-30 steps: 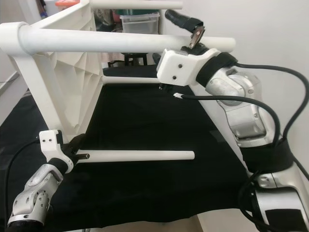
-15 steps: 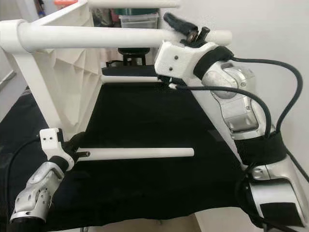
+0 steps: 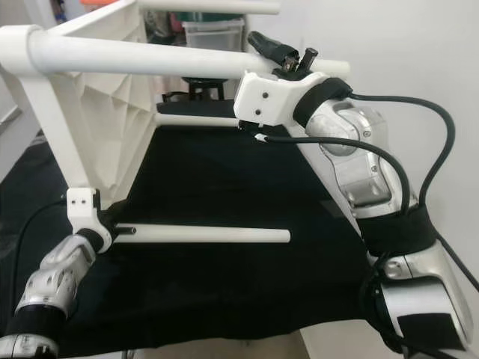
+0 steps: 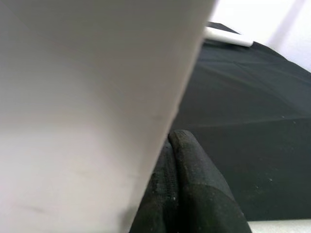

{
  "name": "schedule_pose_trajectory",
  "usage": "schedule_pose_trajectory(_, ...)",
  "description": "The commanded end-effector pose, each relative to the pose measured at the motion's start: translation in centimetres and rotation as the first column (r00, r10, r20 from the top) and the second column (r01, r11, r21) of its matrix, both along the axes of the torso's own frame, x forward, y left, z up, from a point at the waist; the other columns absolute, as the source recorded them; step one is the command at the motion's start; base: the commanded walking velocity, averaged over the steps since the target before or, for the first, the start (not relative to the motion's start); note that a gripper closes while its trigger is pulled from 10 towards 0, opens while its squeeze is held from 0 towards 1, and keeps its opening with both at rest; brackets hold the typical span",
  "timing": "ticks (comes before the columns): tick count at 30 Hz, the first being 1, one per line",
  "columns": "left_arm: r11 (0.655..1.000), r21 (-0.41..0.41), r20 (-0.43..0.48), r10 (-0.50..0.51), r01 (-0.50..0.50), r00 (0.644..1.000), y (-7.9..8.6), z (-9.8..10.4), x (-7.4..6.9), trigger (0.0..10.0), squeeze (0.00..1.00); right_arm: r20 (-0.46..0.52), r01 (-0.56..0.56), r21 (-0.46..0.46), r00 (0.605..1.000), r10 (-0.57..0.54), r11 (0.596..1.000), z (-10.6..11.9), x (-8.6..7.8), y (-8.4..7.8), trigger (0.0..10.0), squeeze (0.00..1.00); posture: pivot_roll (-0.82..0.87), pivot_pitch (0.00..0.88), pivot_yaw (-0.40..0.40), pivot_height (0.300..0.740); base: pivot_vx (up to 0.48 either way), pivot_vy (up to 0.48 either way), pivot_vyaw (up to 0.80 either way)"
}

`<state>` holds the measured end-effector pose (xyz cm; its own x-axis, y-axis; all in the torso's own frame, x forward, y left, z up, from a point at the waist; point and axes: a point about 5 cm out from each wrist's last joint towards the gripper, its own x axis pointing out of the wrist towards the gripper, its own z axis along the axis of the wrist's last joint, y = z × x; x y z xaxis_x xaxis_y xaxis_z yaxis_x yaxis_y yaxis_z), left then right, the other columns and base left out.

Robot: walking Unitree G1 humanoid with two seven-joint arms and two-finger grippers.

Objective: Building children table

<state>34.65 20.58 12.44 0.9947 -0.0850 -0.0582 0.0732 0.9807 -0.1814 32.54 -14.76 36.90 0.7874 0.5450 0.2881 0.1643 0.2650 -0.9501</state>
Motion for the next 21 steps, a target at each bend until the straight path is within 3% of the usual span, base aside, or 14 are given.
schedule_pose_trajectory(1, 0.997, 0.015, -0.011, 0.076, -0.076, 0.997, 1.9, 0.0, -0.1, 10.0, 0.0, 0.044, -0.015, 0.087, 0.999, 0.011, 0.996, 1.3, -0.7, -0.7, 0.0, 0.0, -0.14, 0.0, -0.007, 0.74, 0.0, 0.0, 0.0)
schedule_pose_trajectory(3, 0.996, 0.016, -0.005, 0.087, -0.087, 0.996, 2.1, 0.1, 0.0, 10.0, 0.0, 0.038, 0.0, 0.1, 0.999, -0.004, 0.995, 1.3, -0.7, -1.0, 0.0, 0.0, -0.14, 0.0, -0.006, 0.74, 0.0, 0.0, 0.0)
schedule_pose_trajectory(5, 0.987, 0.04, 0.021, 0.154, -0.155, 0.988, 4.3, 0.7, -0.4, 10.0, 0.0, -0.017, 0.142, 0.165, 0.99, -0.141, 0.976, 0.6, 0.0, -4.1, 0.0, 0.0, -0.13, 0.0, -0.012, 0.74, 0.0, 0.0, 0.0)
schedule_pose_trajectory(6, 0.987, 0.04, 0.021, 0.154, -0.155, 0.988, 4.3, 0.7, -0.4, 10.0, 0.0, -0.017, 0.142, 0.165, 0.99, -0.141, 0.976, 0.6, 0.0, -4.1, 0.0, 0.0, -0.13, 0.0, -0.012, 0.74, 0.0, 0.0, 0.0)
schedule_pose_trajectory(8, 0.972, 0.064, 0.053, 0.223, -0.226, 0.973, 7.0, 1.8, -0.9, 10.0, 0.0, -0.074, 0.263, 0.208, 0.965, -0.253, 0.942, -0.5, 0.4, -6.7, 0.0, 0.0, -0.12, 0.0, -0.016, 0.74, 0.0, 0.0, 0.0)
schedule_pose_trajectory(9, 0.972, 0.064, 0.053, 0.223, -0.226, 0.973, 7.0, 1.8, -0.9, 10.0, 0.0, -0.074, 0.263, 0.208, 0.965, -0.253, 0.942, -0.5, 0.4, -6.7, 0.0, 0.0, -0.12, 0.0, -0.016, 0.74, 0.0, 0.0, 0.0)
schedule_pose_trajectory(11, 0.95, 0.089, 0.126, 0.287, -0.299, 0.95, 10.1, 4.3, -1.3, 10.0, 0.0, -0.141, 0.349, 0.264, 0.936, -0.322, 0.899, -1.9, 0.7, -8.6, 0.0, 0.0, -0.1, 0.0, -0.024, 0.74, 0.0, 0.0, 0.0)
schedule_pose_trajectory(14, 0.94, 0.099, 0.163, 0.308, -0.326, 0.937, 11.3, 5.6, -1.5, 10.0, 0.0, -0.171, 0.376, 0.291, 0.925, -0.338, 0.88, -2.5, 0.8, -9.2, 0.0, 0.0, -0.1, 0.0, -0.024, 0.74, 0.0, 0.0, 0.0)
schedule_pose_trajectory(15, 0.922, 0.115, 0.282, 0.326, -0.37, 0.902, 13.2, 9.9, -1.8, 10.0, 0.0, -0.292, 0.405, 0.39, 0.906, -0.305, 0.827, -4.7, 1.4, -9.7, 0.0, 0.0, -0.07, 0.0, -0.03, 0.74, 0.0, 0.0, 0.0)
schedule_pose_trajectory(16, 0.922, 0.115, 0.282, 0.326, -0.37, 0.902, 13.2, 9.9, -1.8, 10.0, 0.0, -0.292, 0.405, 0.39, 0.906, -0.305, 0.827, -4.7, 1.4, -9.7, 0.0, 0.0, -0.07, 0.0, -0.03, 0.74, 0.0, 0.0, 0.0)
schedule_pose_trajectory(17, 0.917, 0.131, 0.35, 0.313, -0.377, 0.883, 13.7, 12.6, -1.8, 10.0, 0.0, -0.359, 0.406, 0.446, 0.898, -0.256, 0.798, -6.1, 1.7, -9.4, 0.0, 0.0, -0.06, 0.0, -0.035, 0.74, 0.0, 0.0, 0.0)
schedule_pose_trajectory(18, 0.917, 0.131, 0.35, 0.313, -0.377, 0.883, 13.7, 12.6, -1.8, 10.0, 0.0, -0.359, 0.406, 0.446, 0.898, -0.256, 0.798, -6.1, 1.7, -9.4, 0.0, 0.0, -0.06, 0.0, -0.035, 0.74, 0.0, 0.0, 0.0)
schedule_pose_trajectory(20, 0.913, 0.174, 0.484, 0.246, -0.368, 0.84, 13.4, 18.2, -1.9, 10.0, 0.0, -0.462, 0.391, 0.538, 0.878, -0.128, 0.747, -8.6, 2.4, -7.9, 0.0, 0.0, -0.05, 0.0, -0.036, 0.74, 0.0, 0.0, 0.0)
schedule_pose_trajectory(21, 0.913, 0.174, 0.484, 0.246, -0.368, 0.84, 13.4, 18.2, -1.9, 10.0, 0.0, -0.462, 0.391, 0.538, 0.878, -0.128, 0.747, -8.6, 2.4, -7.9, 0.0, 0.0, -0.05, 0.0, -0.036, 0.74, 0.0, 0.0, 0.0)
